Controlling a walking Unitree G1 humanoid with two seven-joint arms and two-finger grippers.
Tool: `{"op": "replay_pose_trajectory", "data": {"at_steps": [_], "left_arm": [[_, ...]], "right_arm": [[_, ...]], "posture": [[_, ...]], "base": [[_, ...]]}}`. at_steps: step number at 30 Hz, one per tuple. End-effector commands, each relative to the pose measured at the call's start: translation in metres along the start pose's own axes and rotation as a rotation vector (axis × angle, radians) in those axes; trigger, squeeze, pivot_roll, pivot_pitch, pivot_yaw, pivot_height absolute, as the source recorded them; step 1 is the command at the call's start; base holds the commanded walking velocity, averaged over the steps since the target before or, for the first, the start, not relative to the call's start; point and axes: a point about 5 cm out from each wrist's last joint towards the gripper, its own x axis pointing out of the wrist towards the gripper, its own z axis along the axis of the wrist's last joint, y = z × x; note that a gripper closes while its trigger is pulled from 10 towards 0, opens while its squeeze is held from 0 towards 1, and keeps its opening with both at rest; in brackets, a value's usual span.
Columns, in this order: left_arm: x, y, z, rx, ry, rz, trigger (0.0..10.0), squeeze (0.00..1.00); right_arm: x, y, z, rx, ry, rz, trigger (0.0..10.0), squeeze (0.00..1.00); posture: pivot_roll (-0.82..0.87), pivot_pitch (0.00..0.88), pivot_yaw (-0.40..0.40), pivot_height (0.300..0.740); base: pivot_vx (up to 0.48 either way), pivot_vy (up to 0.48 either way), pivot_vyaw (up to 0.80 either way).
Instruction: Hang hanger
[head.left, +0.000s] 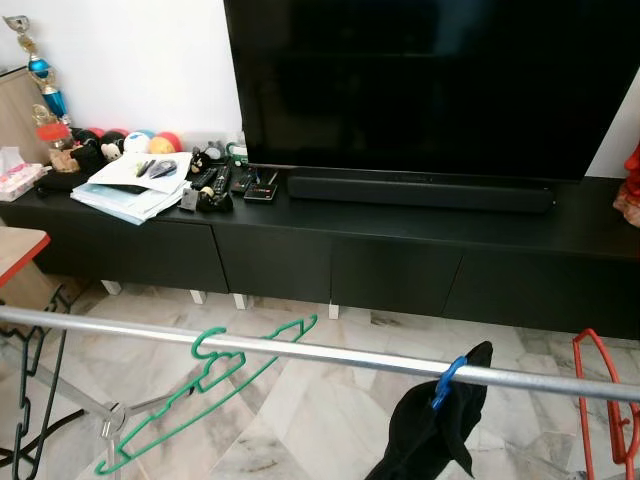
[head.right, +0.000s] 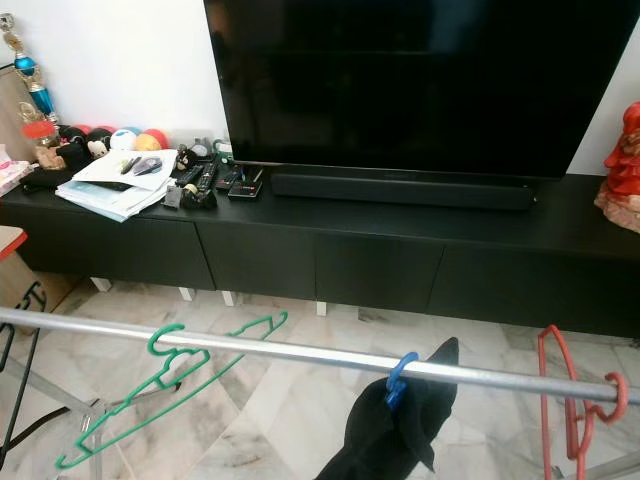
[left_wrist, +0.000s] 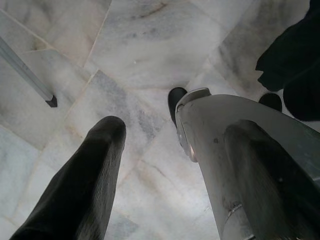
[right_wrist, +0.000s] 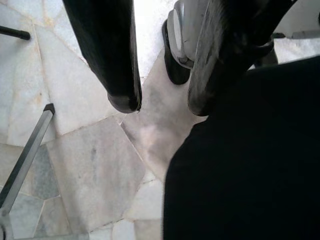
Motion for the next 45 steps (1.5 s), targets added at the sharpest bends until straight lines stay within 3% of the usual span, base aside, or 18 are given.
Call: {"op": "replay_pose_trajectory", "data": {"at_steps": [1,45], "left_arm": [[-0.0021,-0.0022,-0.0128,-0.020,0.044,-0.006,10.0,0.00],[-0.0019,-0.0045,-0.0133,-0.036,0.043,-0.007,10.0,0.00]], "right_arm": [[-0.0007,0.0022,-0.0041,-0.018,0.013,0.012,10.0,0.00],[-0.0015,0.0037,-0.0076,-0.069,0.019,0.029,10.0,0.00]], "posture": [[0.00,0.000,0.028,0.740],[0.00,0.000,0.016,0.740]], "base": [[-0.259,0.000,0.00],[-0.259,0.000,0.00]]}}
